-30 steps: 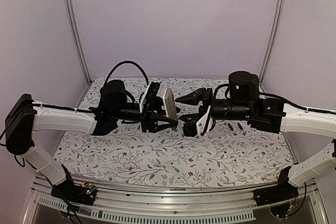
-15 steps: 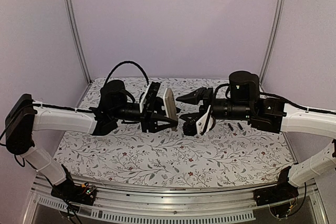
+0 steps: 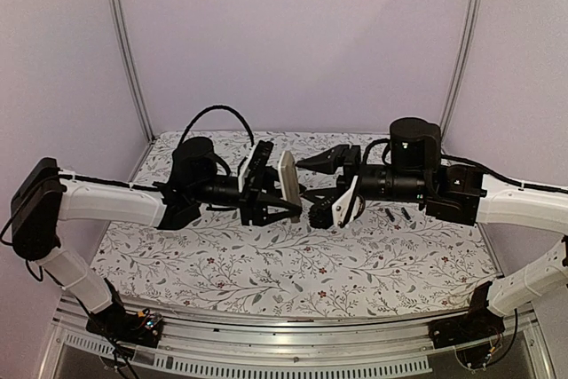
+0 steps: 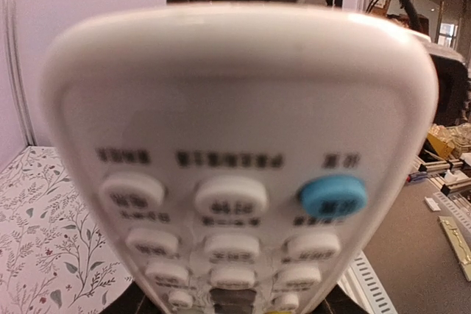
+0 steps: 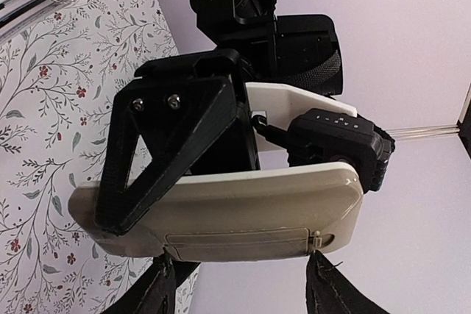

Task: Load the batteries into the remote control
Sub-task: Remove the battery cover from the remote control.

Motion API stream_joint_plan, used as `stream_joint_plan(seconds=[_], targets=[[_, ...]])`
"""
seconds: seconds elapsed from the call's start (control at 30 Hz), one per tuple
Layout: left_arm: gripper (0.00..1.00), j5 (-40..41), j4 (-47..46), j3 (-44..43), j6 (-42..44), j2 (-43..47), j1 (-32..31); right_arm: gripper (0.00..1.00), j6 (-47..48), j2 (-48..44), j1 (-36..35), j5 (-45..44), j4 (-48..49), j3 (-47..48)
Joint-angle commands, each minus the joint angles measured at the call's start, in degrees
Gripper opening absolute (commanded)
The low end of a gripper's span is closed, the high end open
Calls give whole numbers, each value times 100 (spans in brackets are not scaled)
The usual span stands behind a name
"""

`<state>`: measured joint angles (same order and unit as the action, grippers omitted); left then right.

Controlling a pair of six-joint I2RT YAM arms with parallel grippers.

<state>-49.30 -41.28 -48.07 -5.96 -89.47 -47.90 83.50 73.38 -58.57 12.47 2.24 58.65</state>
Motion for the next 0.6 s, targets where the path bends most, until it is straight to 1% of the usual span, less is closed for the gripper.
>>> stream_joint_plan(seconds=[0.0,0.2,0.4,0.57], targets=[[0,-52,-13,-68,75,-121,-35,59,-36,-17,-48,-69,98,128],[0,-51,29,-92,161,-121,-31,59,15,44,-50,-43,36,129],[0,-82,214,-150,257,-126,-26,57,85,174,-50,-96,-192,210],[0,-51,451,-226,389,-129,-13,55,96,183,-50,-84,-186,228]])
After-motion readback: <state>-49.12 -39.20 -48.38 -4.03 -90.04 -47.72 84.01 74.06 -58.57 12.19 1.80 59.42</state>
